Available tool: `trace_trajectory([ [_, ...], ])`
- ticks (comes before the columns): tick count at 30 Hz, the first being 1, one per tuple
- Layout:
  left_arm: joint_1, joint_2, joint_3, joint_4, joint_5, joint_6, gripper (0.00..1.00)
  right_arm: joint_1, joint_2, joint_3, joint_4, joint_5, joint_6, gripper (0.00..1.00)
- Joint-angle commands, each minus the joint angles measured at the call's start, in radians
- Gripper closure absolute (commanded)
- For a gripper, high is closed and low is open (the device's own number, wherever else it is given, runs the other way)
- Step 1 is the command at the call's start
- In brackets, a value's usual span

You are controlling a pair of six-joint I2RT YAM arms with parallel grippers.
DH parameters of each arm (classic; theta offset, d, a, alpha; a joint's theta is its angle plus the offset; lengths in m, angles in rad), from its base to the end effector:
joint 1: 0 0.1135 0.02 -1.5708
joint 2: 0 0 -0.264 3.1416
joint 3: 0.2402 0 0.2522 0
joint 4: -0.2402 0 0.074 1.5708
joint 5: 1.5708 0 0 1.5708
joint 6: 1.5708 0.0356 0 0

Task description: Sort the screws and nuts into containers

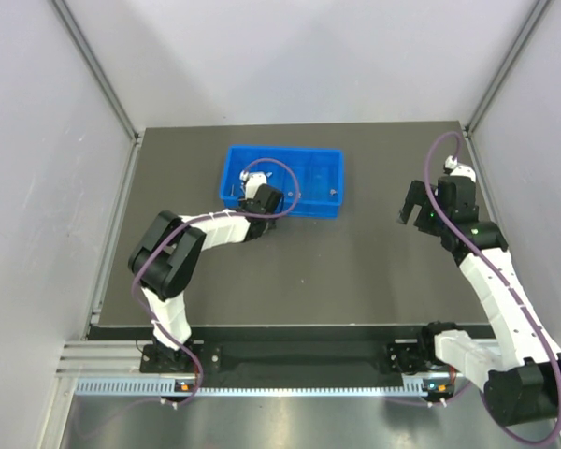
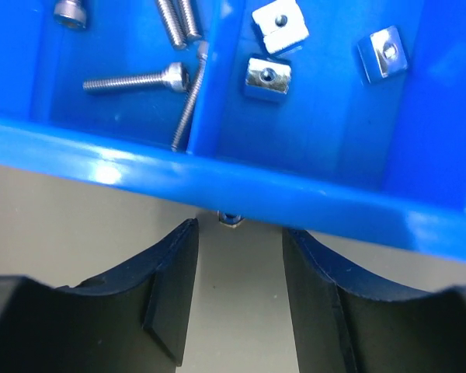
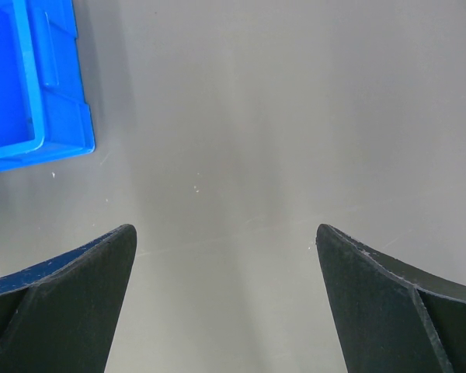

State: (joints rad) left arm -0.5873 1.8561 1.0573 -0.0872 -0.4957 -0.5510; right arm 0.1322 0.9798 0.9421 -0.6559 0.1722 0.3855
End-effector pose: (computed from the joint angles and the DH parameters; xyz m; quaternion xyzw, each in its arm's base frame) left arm 0.3214 -0.1936 0.1516 -0.0658 0.9145 0.0192 0.3987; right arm 0.2028 0.0208 0.3137 0.1502 0.8902 0.0330 0.4289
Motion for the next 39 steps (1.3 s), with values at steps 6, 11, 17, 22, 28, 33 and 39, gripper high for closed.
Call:
trace_trajectory([
  [6,0.024,0.018,-0.010,0.023,-0.044,-0.032,0.50,-0.017,0.014,0.029,0.021,0.020,-0.005,0.00],
  [11,0.030,0.020,-0.022,0.030,-0.035,-0.024,0.52,-0.016,0.023,0.032,0.024,0.010,-0.004,0.00],
  [17,0.029,0.038,-0.020,0.029,-0.015,-0.032,0.62,-0.017,0.020,0.035,0.022,0.012,-0.002,0.00],
  [22,0.030,0.041,-0.023,0.032,-0.021,-0.024,0.66,-0.017,0.019,0.038,0.021,0.009,-0.002,0.00],
  [28,0.030,0.029,-0.025,0.009,0.005,-0.030,0.82,-0.017,0.016,0.043,0.019,0.012,0.000,0.00],
  [33,0.027,-0.027,-0.037,-0.020,0.060,-0.066,0.91,-0.017,0.020,0.044,0.021,0.010,0.001,0.00],
  [39,0.027,-0.103,-0.045,-0.042,0.054,-0.060,0.92,-0.017,0.023,0.041,0.027,-0.002,0.004,0.00],
])
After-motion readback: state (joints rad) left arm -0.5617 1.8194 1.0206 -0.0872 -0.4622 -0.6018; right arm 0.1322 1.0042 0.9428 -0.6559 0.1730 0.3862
